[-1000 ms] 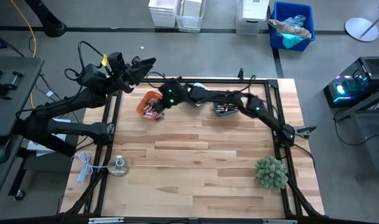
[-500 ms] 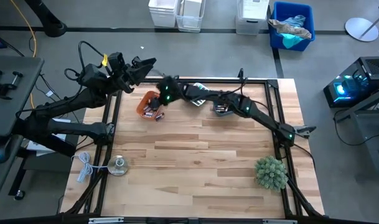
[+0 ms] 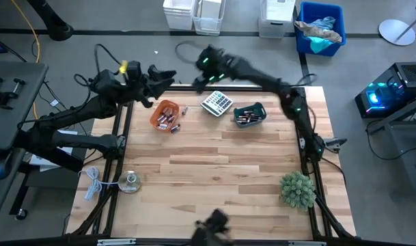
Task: Sort batteries
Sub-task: Put the top silver battery into the orange bin
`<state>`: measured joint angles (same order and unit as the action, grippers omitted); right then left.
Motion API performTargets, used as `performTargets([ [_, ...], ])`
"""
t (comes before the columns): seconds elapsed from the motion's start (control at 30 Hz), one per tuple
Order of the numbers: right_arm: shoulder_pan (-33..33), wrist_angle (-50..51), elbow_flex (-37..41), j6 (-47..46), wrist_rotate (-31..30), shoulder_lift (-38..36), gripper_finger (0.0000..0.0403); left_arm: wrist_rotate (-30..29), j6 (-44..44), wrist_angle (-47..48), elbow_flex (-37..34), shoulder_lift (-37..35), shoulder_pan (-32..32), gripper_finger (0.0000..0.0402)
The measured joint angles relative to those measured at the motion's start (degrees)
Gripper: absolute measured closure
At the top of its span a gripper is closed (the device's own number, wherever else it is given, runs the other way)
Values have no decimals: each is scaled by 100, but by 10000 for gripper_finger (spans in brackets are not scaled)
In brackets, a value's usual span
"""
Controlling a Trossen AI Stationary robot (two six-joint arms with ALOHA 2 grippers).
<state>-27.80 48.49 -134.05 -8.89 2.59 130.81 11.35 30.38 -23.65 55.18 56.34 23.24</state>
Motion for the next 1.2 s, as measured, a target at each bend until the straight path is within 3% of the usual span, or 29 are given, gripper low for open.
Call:
performTargets([
  [0.1,-394,911,-16,480,-490,-487,156,-212,-283,757,0,10,11,182],
  [0.3,-1117,2031,7,526,-702,-1431,156,-1705,-242,3151,346,681,110,190],
  [0.47,-1179,2233,2,378,-660,-2031,156,-1333,-555,5283,1579,2567,621,210],
  [0.67,-826,2557,-3,188,-669,-2353,155,-1490,-1515,7503,3175,4914,958,232],
  [0.87,-438,2683,9,232,-840,-2325,155,-1553,-1848,8137,3748,6227,1138,244],
  [1.2,-130,2691,8,136,-861,-2324,155,-1704,-1547,8071,3755,6702,1276,245],
])
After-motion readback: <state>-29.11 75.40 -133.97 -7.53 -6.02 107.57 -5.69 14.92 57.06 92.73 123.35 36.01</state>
